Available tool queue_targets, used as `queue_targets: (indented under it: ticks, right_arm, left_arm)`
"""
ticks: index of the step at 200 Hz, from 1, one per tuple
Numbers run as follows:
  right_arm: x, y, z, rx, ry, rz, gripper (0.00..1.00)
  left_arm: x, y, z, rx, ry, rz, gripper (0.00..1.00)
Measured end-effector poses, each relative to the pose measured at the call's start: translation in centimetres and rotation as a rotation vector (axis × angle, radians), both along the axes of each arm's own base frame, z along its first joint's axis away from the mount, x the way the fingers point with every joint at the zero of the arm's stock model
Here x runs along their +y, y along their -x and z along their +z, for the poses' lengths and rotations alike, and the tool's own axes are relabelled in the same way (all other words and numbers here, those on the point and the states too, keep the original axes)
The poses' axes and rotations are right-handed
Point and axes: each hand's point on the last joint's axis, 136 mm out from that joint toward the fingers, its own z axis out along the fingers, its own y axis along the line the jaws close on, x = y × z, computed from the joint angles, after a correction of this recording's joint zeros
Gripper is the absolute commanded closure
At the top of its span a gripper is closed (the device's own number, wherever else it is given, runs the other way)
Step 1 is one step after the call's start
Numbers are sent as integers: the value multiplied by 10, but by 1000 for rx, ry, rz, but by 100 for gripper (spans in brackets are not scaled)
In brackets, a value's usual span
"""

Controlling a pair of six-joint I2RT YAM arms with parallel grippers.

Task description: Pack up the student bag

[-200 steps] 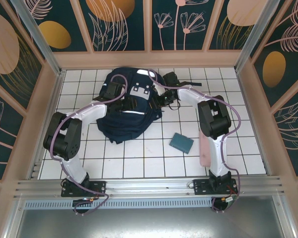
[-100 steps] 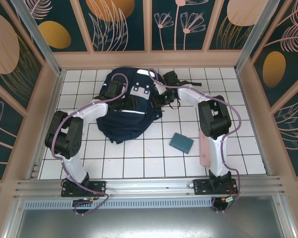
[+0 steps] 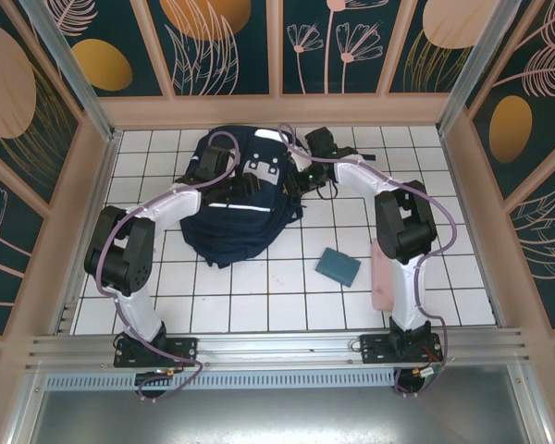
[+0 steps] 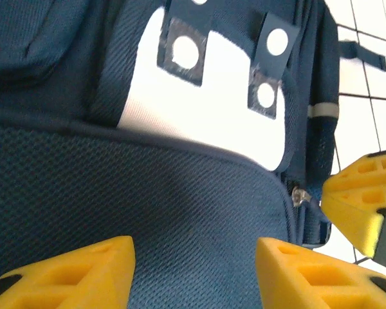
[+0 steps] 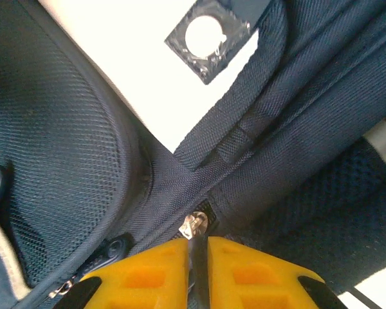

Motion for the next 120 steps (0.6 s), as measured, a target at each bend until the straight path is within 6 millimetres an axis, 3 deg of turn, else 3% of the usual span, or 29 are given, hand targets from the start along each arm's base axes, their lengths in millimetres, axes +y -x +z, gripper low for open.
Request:
queue_targets:
  ticks: [32,65,120]
  right_arm:
    - [1,0,7,-20,0,6,79]
    - [-4,1,0,-18,26,2,59]
    - [0,8,-3,-24,58,29,59]
  left_arm:
    - [-8,-21,-4,-6,15,18,51]
    - [-8,-26,-16,19,10,34,51]
    - [-7,-28,-15,25,-1,45,51]
